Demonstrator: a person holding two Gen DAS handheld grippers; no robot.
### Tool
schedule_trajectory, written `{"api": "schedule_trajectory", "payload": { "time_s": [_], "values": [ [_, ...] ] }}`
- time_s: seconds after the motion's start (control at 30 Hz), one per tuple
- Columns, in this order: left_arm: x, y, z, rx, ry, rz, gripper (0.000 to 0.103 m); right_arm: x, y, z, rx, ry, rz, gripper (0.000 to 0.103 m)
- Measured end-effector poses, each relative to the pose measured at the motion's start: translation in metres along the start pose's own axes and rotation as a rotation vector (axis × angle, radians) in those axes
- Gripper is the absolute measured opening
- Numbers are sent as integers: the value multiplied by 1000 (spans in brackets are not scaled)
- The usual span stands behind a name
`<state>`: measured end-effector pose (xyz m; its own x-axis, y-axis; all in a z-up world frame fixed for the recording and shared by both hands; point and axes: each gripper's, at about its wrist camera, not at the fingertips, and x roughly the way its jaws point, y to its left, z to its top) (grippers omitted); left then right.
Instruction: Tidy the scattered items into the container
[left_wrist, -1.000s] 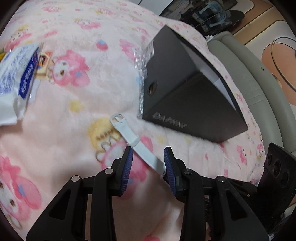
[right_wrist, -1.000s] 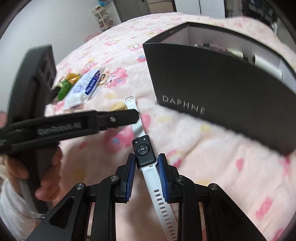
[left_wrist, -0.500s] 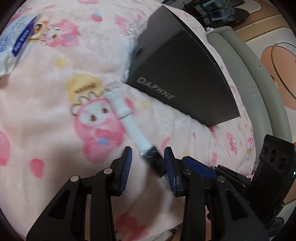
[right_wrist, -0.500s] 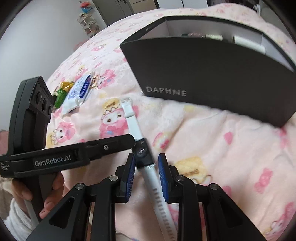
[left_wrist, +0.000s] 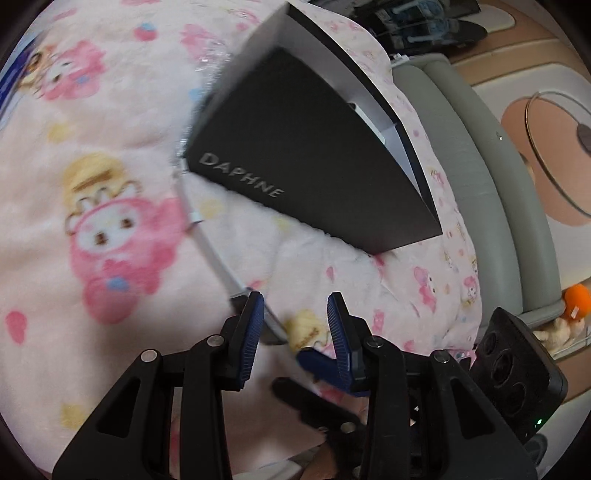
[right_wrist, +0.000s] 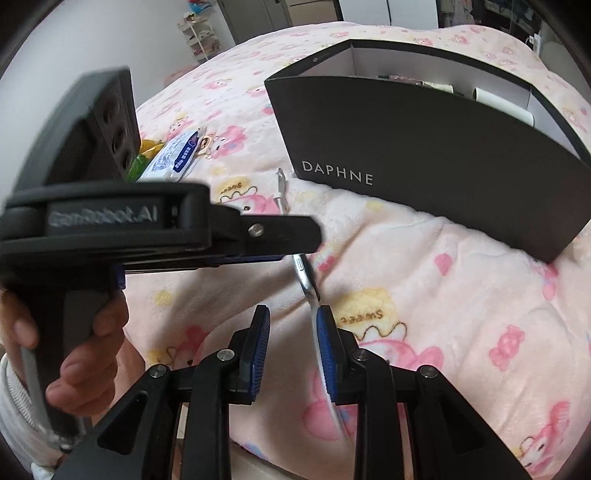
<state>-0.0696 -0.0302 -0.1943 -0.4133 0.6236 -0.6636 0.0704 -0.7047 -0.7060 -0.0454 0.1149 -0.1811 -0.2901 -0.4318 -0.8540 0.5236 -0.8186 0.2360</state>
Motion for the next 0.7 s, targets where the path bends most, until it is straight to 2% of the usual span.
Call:
{"api": "schedule_trajectory", "payload": {
  "time_s": [0.23, 0.47, 0.6, 0.63, 0.67, 0.7],
  "values": [
    [12, 3, 2, 11, 3, 34, 35, 1, -28, -6, 103, 1, -52, 23],
    [0, 26, 5, -54, -70, 85, 36, -12, -32, -11, 146, -2, 18, 23],
    [13, 41, 11, -109, -61, 75, 36, -18, -23, -15, 127, 4, 44, 23],
    [16, 41, 12, -102, -63, 82, 34, -17, -19, -17, 115, 9, 46, 23],
    [17, 40, 13, -96, -67, 92, 19, -14, -16, -18, 112, 20, 39, 23],
    [16, 37, 13, -91, -75, 104, 14, -11, -15, -20, 110, 31, 30, 23]
  ]
}}
